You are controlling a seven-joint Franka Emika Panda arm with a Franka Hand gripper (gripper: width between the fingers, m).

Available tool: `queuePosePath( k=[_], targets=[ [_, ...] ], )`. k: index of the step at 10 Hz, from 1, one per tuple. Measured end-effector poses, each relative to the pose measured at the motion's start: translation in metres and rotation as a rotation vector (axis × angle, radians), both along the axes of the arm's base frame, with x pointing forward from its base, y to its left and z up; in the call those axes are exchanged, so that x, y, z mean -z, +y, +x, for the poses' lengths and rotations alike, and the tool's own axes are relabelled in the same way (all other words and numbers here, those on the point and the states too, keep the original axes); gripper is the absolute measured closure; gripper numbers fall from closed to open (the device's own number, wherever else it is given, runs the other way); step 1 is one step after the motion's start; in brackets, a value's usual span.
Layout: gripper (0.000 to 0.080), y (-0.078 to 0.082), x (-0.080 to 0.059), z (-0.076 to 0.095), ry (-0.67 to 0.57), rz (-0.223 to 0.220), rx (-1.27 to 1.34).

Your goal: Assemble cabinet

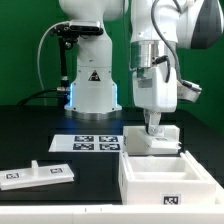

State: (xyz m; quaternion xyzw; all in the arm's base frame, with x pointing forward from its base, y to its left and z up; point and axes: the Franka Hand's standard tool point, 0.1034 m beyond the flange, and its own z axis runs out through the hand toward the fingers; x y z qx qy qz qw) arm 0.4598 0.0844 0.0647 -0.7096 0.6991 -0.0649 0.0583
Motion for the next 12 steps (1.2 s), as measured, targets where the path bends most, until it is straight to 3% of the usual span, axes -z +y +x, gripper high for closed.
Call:
queuePosePath(
  k=[3,9,12],
  targets=[
    [0.0732,-0.009,0.003,0.001,-0.003,-0.005,0.012],
    [0.0732,0.008,0.013,-0.008,0.019,-0.014,-0.019],
    [0.0732,0.004,0.008,0.003,0.012,-0.004,-0.016]
  ],
)
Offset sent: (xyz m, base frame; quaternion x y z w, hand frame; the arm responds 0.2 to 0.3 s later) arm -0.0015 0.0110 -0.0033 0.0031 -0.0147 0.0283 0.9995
